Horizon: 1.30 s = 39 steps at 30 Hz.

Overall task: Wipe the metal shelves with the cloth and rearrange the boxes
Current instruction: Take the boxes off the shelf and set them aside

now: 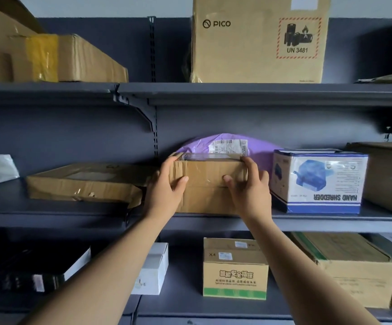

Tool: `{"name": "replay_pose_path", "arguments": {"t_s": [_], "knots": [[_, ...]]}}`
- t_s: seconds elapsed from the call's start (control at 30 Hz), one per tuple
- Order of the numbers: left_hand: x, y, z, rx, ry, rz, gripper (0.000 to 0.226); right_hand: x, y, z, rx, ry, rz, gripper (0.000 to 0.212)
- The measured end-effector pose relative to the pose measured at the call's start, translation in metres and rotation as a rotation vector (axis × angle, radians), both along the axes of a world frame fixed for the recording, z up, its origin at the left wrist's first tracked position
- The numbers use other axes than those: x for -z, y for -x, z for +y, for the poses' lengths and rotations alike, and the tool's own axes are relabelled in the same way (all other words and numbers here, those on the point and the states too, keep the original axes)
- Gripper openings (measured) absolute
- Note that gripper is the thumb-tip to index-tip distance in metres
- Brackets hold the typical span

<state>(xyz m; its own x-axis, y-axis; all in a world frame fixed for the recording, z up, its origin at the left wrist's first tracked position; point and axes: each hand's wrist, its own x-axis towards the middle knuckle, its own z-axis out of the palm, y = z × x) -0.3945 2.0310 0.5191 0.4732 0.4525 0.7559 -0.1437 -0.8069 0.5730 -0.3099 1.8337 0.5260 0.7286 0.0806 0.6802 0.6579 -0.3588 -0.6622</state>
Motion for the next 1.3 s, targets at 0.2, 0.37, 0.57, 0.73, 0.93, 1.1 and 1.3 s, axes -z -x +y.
{"name": "replay_pose_path", "arguments": {"t_s": [0.2, 0.37, 0.57, 0.73, 0.93, 1.1, 1.3], "knots": [[-0.002, 0.011, -0.004, 0.032, 0.052, 0.062, 0.073, -0.003, 0.011, -0.002, -0.017, -0.065, -0.026, 0.075], [0.002, 0.026, -0.002, 0.065, 0.053, 0.056, 0.076, -0.001, 0.029, -0.006, 0.006, -0.074, -0.101, 0.079], [0.002, 0.055, 0.007, 0.106, 0.032, 0.005, 0.066, 0.001, 0.064, -0.006, 0.076, -0.097, -0.2, 0.059], [0.011, 0.108, 0.029, 0.191, 0.027, -0.058, 0.042, 0.01, 0.118, 0.024, 0.054, -0.151, -0.237, 0.04], [0.018, 0.21, 0.098, 0.218, 0.016, -0.013, 0.031, 0.026, 0.212, 0.121, -0.128, -0.096, -0.25, 0.04], [0.038, 0.305, 0.17, 0.125, 0.029, 0.007, 0.024, 0.046, 0.299, 0.208, -0.291, -0.026, -0.185, 0.043], [0.078, 0.413, 0.242, 0.006, 0.056, 0.073, 0.026, 0.081, 0.389, 0.295, -0.425, 0.01, -0.144, 0.047]]}}
